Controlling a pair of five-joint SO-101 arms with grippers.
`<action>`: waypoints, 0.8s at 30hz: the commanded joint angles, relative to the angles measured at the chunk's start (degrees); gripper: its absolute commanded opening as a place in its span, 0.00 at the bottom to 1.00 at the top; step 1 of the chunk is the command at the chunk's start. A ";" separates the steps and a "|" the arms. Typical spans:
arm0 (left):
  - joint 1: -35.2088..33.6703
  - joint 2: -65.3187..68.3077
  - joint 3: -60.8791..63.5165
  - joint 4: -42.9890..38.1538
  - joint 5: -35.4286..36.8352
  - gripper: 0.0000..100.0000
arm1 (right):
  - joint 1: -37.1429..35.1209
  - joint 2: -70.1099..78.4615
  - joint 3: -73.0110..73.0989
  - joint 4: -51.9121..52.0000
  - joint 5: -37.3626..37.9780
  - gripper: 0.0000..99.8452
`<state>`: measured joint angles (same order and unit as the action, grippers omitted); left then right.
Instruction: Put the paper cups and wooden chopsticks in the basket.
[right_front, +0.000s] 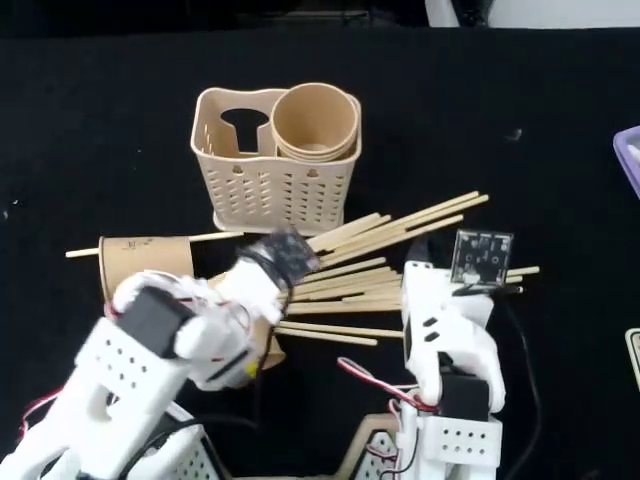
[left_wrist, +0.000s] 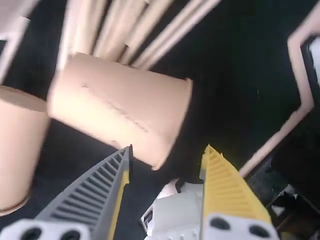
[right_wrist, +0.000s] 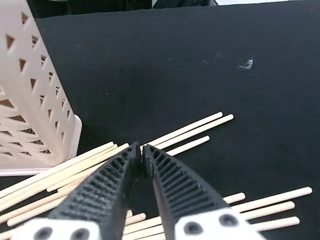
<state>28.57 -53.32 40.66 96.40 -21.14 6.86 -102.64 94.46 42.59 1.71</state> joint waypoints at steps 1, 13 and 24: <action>4.35 0.00 4.70 -4.40 0.53 0.24 | 0.79 -1.01 -1.98 1.85 0.88 0.02; 4.70 0.00 11.21 -15.47 0.53 0.24 | 0.79 -1.01 -2.42 2.11 0.88 0.02; -2.15 0.00 11.56 -17.23 -5.19 0.23 | 0.53 -1.01 -2.42 2.11 0.88 0.02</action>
<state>28.13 -53.41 52.62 79.78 -25.01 6.86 -102.64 94.46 44.26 2.07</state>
